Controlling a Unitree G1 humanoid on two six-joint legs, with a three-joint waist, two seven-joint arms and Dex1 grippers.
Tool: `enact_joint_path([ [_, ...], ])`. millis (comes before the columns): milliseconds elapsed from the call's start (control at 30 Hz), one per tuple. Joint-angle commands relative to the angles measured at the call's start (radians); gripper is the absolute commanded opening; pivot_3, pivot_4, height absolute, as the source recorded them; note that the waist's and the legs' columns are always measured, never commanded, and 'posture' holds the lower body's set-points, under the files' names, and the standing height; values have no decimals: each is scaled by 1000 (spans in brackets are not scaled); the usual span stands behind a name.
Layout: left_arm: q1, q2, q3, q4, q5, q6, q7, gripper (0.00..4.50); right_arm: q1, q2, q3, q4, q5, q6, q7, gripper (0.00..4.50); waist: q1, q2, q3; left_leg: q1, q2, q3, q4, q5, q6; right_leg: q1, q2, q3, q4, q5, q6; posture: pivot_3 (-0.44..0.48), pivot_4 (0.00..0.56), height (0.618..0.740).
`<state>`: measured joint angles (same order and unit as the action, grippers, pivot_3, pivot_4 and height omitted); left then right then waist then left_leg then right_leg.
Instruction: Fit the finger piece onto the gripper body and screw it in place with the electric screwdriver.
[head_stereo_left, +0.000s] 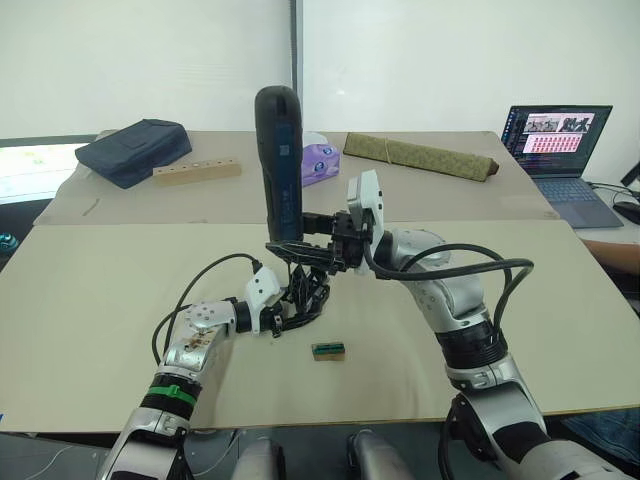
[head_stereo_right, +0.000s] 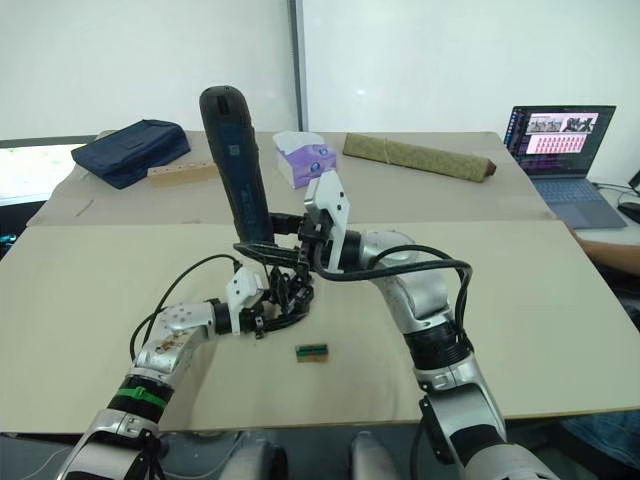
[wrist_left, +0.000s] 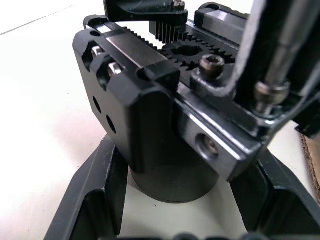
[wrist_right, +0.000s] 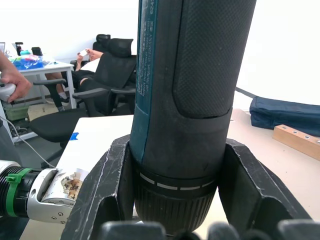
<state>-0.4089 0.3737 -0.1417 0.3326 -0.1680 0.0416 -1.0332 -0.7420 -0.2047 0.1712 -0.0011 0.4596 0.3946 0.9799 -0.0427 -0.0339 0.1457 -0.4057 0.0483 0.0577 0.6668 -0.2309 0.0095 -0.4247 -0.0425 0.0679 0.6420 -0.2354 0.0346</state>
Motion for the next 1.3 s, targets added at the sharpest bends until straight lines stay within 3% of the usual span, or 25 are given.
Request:
enact_joint_path([
  [33,22,13,-18,39,13,20,-10,2301,-13,-6,-5,-23,1,-14,4,1937,0,0,0,0,0,0,0,0,0,0,0,0,0,0,0,0,150,740],
  [600,27,13,-15,34,12,22,-8,2301,41,-26,25,-51,0,58,-1,1937,1,0,0,1,0,0,0,0,0,1,0,0,0,0,0,0,150,740],
  [1300,27,17,-16,31,9,28,-11,2301,93,-23,70,3,-57,-31,9,1937,0,0,-3,4,0,0,-1,0,0,3,0,0,0,0,0,0,150,740],
])
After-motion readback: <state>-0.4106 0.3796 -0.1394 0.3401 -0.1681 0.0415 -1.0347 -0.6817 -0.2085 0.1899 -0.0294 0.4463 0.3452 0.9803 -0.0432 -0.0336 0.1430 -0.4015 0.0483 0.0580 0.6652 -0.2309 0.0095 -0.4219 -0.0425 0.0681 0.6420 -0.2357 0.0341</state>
